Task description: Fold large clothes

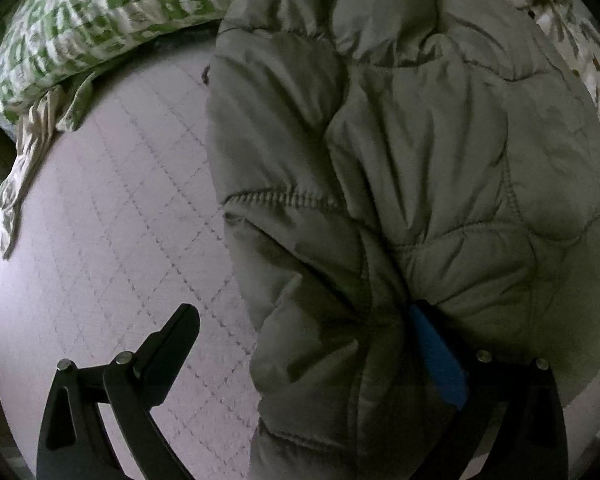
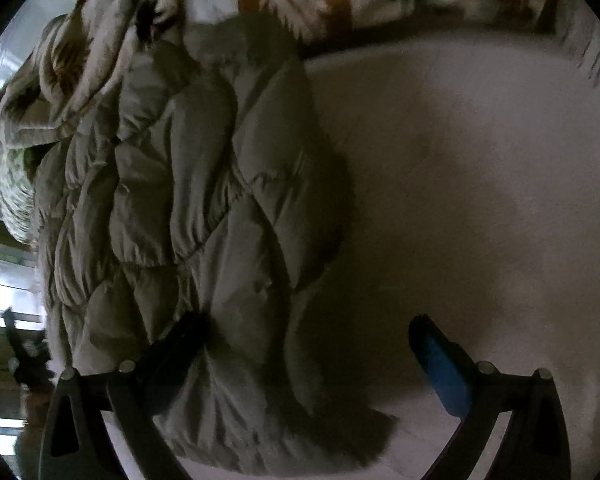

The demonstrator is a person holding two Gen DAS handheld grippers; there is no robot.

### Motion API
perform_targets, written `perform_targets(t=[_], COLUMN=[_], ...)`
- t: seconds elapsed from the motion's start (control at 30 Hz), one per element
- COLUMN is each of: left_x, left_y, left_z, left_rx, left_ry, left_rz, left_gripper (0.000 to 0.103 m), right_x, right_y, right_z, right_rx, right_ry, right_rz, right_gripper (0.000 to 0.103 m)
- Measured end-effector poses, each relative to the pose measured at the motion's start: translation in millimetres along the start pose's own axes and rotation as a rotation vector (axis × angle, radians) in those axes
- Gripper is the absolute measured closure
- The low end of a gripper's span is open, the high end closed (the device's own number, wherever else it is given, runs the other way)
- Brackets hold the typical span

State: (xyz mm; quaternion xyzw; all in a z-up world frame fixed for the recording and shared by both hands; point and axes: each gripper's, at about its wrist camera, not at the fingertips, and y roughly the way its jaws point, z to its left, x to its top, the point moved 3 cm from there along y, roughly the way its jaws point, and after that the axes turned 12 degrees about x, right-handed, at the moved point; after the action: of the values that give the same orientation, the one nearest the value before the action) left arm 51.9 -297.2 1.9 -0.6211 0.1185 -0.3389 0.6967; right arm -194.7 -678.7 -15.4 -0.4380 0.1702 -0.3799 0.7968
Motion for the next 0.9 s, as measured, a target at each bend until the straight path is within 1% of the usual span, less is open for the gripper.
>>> perform_targets(t=[0.07,0.1,0.23,0.33,0.37,0.4,0.43,0.5,0.53,0.57,0.6,0.63,0.67,0.7,0.73,0.77,0.8,0.9], left_x=[3,5,12,10,10,9,8,4,1,-2,-3,-3,-4,-3,-2,0,1,-2], left_y=[2,2,4,6,6,5,5,7,9,5,-1,-9,-15,-20,-24,-28,-32,-43], left_z=[-3,-6,-17,-23,-23,-22,-21,-21,-18,-18,-20,-27,-36,-40,-42,-40,-38,-33], left_rx=[0.007,0.007,0.011,0.008,0.007,0.006,0.005,-0.006,-0.025,-0.071,-0.092,-0.054,-0.016,0.008,0.018,0.015,0.008,0.007], left_ry=[0.027,0.032,0.031,0.021,0.021,0.02,0.016,0.001,-0.009,-0.017,-0.007,0.04,0.085,0.103,0.107,0.099,0.087,0.073], left_rz=[-0.009,-0.01,-0.009,-0.009,-0.011,-0.014,-0.017,-0.019,-0.016,-0.013,-0.028,-0.055,-0.074,-0.079,-0.076,-0.076,-0.08,-0.101], left_gripper=[0.0,0.0,0.0,0.0,0.0,0.0,0.0,0.001,0.004,0.021,0.033,0.039,0.049,0.057,0.06,0.066,0.07,0.074], right_x=[1,1,5,5,4,3,2,-1,-2,-2,-4,-6,-8,-10,-11,-14,-15,-20], right_y=[19,27,35,35,34,30,27,25,24,24,23,21,19,16,13,11,7,-3], right_z=[-13,-19,-12,-6,-4,2,7,15,18,21,27,33,37,43,49,53,58,64], right_rx=[0.078,0.106,0.067,0.036,0.039,0.068,0.101,0.061,0.048,0.039,0.032,0.018,0.007,-0.009,-0.025,-0.038,-0.047,-0.044], right_ry=[0.081,0.117,0.068,0.048,0.037,0.015,0.0,-0.039,-0.05,-0.053,-0.056,-0.075,-0.088,-0.105,-0.122,-0.133,-0.144,-0.151], right_rz=[0.043,0.05,0.089,0.087,0.077,0.058,0.048,0.034,0.028,0.02,0.012,0.001,-0.008,-0.018,-0.028,-0.038,-0.053,-0.083], right_gripper=[0.0,0.0,0.0,0.001,0.006,0.025,0.036,0.041,0.042,0.045,0.049,0.052,0.058,0.062,0.064,0.066,0.068,0.072])
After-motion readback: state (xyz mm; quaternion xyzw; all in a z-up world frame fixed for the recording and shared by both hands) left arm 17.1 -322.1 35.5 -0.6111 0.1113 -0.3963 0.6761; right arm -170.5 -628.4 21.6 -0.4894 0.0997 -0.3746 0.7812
